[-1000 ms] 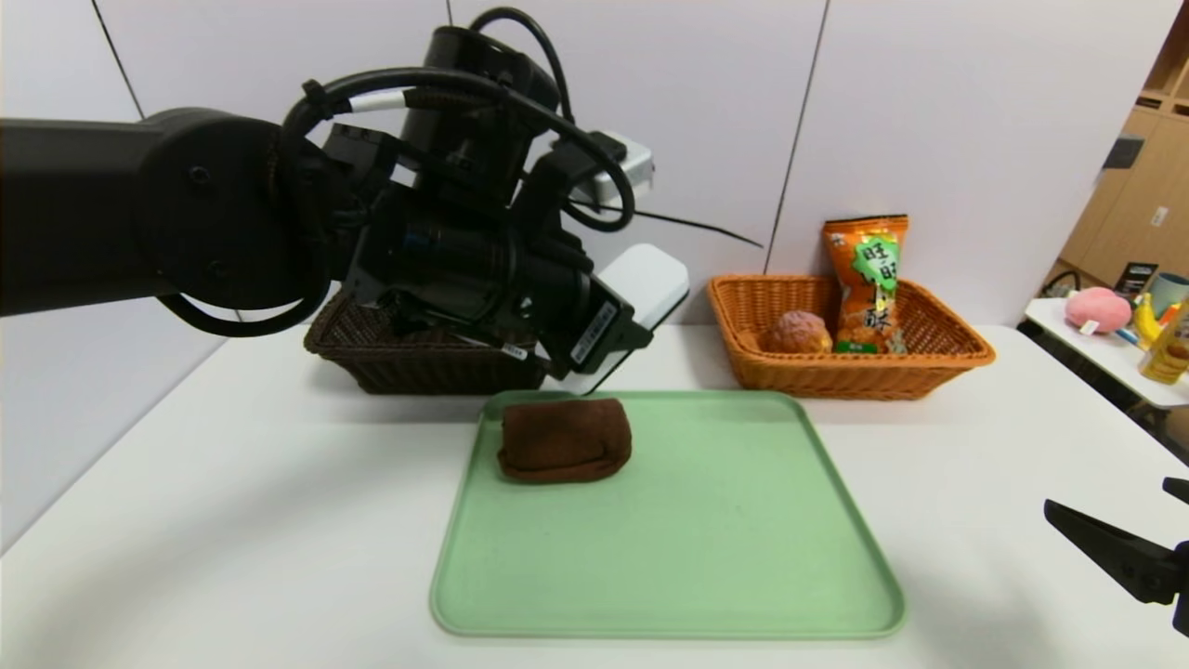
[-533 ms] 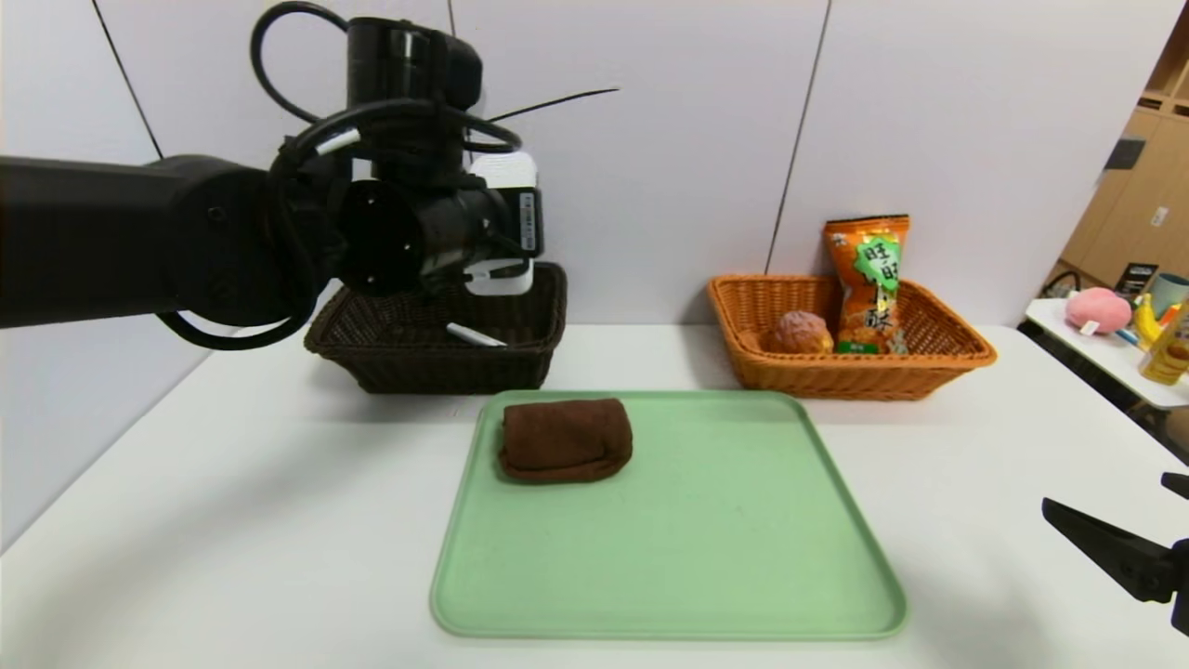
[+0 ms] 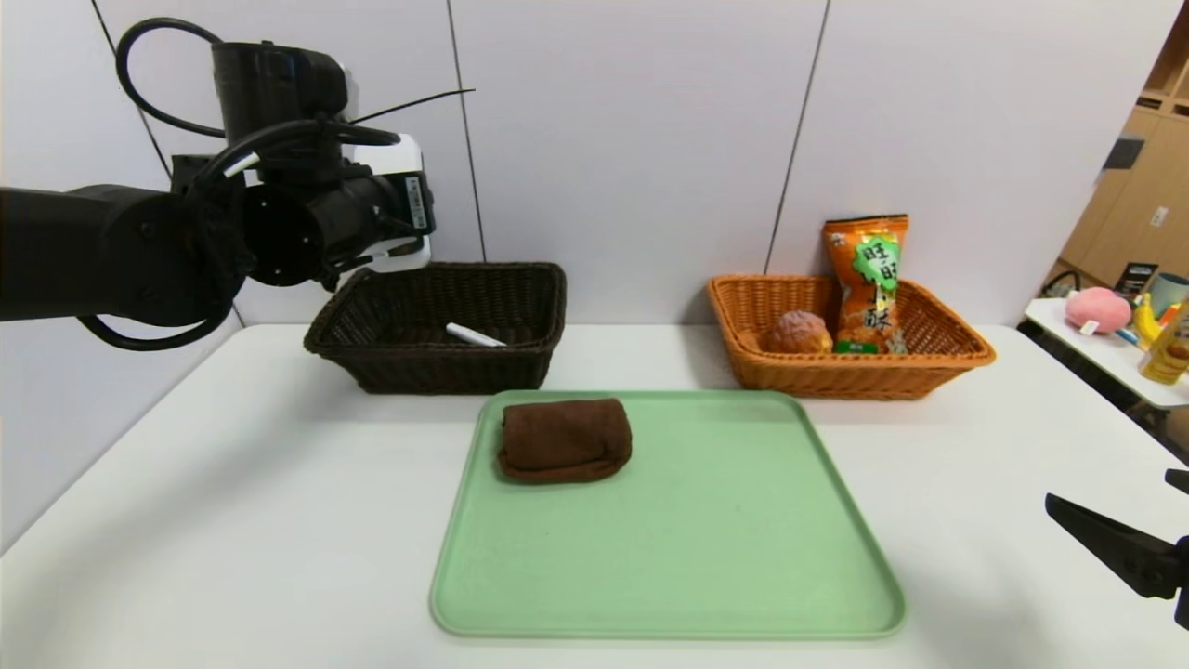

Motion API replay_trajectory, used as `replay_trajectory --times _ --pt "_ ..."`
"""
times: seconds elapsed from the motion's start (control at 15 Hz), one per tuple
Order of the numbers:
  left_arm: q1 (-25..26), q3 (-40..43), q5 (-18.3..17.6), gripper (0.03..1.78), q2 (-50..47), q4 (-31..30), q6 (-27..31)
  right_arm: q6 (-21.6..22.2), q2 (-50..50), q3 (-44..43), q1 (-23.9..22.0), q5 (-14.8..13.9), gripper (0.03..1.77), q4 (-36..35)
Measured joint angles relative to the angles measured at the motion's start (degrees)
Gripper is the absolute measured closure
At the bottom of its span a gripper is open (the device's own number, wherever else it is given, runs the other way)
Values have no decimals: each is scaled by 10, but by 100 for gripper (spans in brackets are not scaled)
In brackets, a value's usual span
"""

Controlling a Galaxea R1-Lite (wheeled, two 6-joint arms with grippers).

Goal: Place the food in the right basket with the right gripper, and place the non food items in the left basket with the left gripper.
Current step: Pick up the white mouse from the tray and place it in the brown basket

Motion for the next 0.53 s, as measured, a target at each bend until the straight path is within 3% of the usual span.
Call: replay_trajectory --times 0.33,0.53 --pt "43 33 -30 83 27 -80 0 -2 -1 3 0 -1 10 0" --pt "49 56 -42 83 66 -126 29 -3 -1 5 0 -1 10 0"
